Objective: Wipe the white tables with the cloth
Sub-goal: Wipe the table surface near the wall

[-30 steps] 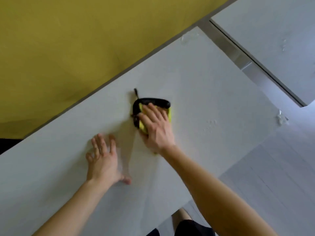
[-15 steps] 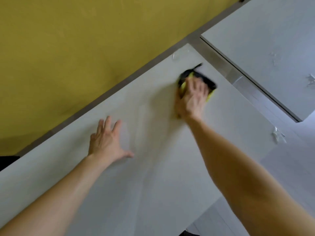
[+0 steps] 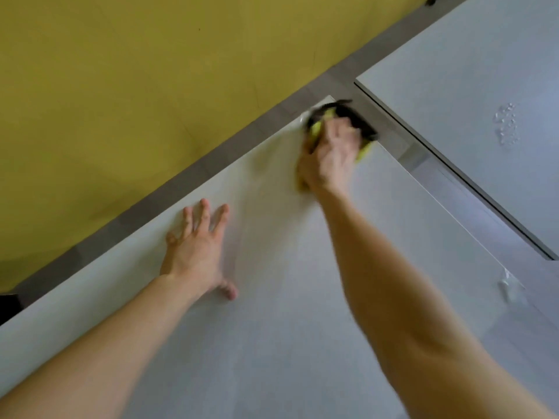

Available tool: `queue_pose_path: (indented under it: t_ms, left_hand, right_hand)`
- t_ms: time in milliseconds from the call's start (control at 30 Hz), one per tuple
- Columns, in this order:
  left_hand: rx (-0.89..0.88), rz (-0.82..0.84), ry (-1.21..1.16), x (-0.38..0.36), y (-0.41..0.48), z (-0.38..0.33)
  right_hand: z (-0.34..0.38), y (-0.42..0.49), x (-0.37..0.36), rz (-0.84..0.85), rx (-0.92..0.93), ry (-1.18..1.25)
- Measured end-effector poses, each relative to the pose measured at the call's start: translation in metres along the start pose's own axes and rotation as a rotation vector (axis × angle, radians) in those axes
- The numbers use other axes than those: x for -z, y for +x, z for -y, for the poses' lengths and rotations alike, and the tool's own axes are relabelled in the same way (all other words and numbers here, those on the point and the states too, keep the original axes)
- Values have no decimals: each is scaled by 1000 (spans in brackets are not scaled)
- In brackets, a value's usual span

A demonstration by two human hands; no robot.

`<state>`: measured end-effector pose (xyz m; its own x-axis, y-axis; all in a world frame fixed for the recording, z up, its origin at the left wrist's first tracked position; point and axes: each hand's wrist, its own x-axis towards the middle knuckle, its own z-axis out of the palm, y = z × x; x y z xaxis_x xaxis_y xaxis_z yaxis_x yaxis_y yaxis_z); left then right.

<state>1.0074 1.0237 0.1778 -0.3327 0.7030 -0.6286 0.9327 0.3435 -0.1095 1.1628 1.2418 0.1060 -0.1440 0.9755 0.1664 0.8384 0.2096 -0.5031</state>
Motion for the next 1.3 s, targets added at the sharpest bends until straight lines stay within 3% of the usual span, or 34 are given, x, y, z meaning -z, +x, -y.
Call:
queue_pose_path:
  t_ms: [133,200,233,333,433,500,600,667,733,833,900,933,967,1000,1100,1133,1200,1300]
  left_hand:
    - [-4,8,40,0,-2,0]
    - [-11,8,54,0,-2,-1]
    - [-18,5,50,1,-2,0]
    - [-27,-15,37,0,-3,2]
    - [-29,-4,29,1,-4,1]
    - [-13,-1,20,2,-5,-1]
    - [-2,4,16,4,-5,-3]
    - [-5,-15,1,3,-6,-3]
    - [-5,-30,-6,1,-6,-2]
    - [7,-55,-32,-4,-3,1]
    - [2,-54,-56,-5,-1,3]
    - [-4,-47,-68,-5,-1,3]
    - [-7,-44,-77,-4,-3,3]
    - [-6,-46,-84,-4,-5,3]
    - [-39,-90,-71,-6,-16,-3]
    - [-62,-106,-47,-9,-22,-6]
    - [-113,-110,4,-21,-42,-14]
    - [-170,-86,40,-47,-73,-27]
  right_hand:
    - [36,-82,-5,463,873,89]
    - [12,-44,-1,489,1026,94]
    - [-1,-15,0,425,939,63]
    - [-30,58,10,199,410,-54]
    - [-9,45,5,123,162,-63]
    - [16,-15,3,127,222,-25]
    - [17,-101,18,397,773,26]
    - [-14,-91,38,489,1042,51]
    - [-55,-43,49,342,914,23]
    - [-104,14,73,114,394,-127]
    - [-100,-6,70,30,135,-116]
    - [-87,-34,62,-10,99,-102]
    - [-69,-67,56,9,151,-58]
    - [-53,-100,50,96,318,16]
    - [-43,-161,58,507,1022,73]
    - [-57,-150,66,564,1133,48]
    - [-88,-112,79,446,1018,4]
    - [-124,-56,93,186,519,-107]
